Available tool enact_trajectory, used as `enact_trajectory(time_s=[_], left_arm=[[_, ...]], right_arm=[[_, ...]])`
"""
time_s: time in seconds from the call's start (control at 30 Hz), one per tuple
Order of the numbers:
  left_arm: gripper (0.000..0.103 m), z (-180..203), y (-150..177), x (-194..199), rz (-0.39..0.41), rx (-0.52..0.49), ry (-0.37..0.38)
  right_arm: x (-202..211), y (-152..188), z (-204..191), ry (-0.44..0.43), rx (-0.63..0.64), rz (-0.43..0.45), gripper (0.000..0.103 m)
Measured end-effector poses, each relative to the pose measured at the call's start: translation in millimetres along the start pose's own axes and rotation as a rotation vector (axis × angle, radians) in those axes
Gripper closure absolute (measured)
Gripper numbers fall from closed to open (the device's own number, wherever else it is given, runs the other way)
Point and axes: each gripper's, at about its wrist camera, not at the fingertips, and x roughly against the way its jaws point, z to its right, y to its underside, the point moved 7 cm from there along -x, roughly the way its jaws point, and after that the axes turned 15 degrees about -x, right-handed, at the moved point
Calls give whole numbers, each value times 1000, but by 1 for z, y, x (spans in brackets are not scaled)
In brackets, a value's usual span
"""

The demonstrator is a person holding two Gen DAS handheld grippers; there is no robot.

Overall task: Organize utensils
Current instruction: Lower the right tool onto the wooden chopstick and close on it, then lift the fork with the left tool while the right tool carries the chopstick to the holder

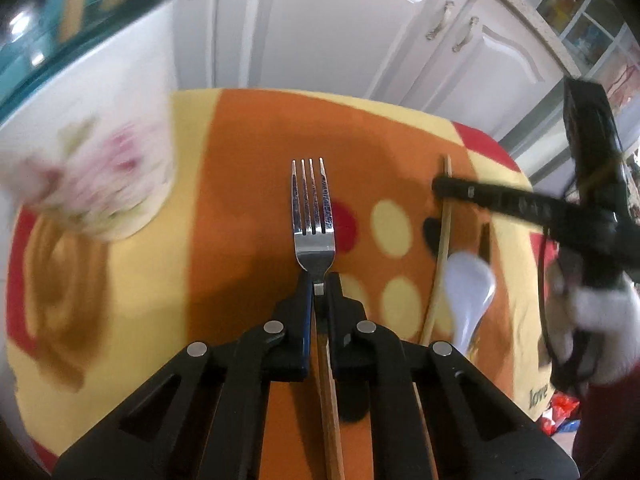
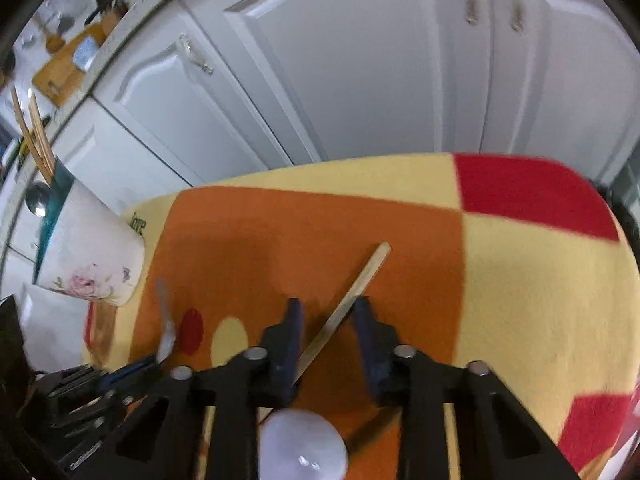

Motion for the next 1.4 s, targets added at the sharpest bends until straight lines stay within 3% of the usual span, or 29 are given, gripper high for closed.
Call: enact_trajectory(time_s=[0.27,0.57,0.7,0.8,0.93,1.1,1.4], left_arm=[[98,-21,33,16,-21,41,-2],[98,-19,42,17,-54,23,-2],[96,-14,39,13,-68,15,-13],[96,-8,37,11,-49,-36,-38],[99,-9,36,13,-22,4,35],[99,-14,27,47,70,18,41],[99,-12,22,105,198,14,32]], right_arm=[[-10,48,-45,-145,55,-144,94],[-13,56,-50,-71,97,-166,93],[-17,59,-61,-35,128,-129,93],[-18,60,-62,-60,87,-91,94],[12,61,-68,-120,82,-46,96],[63,53,-78,-183,111,25,97],[119,64,-99,-254,154,113,97]])
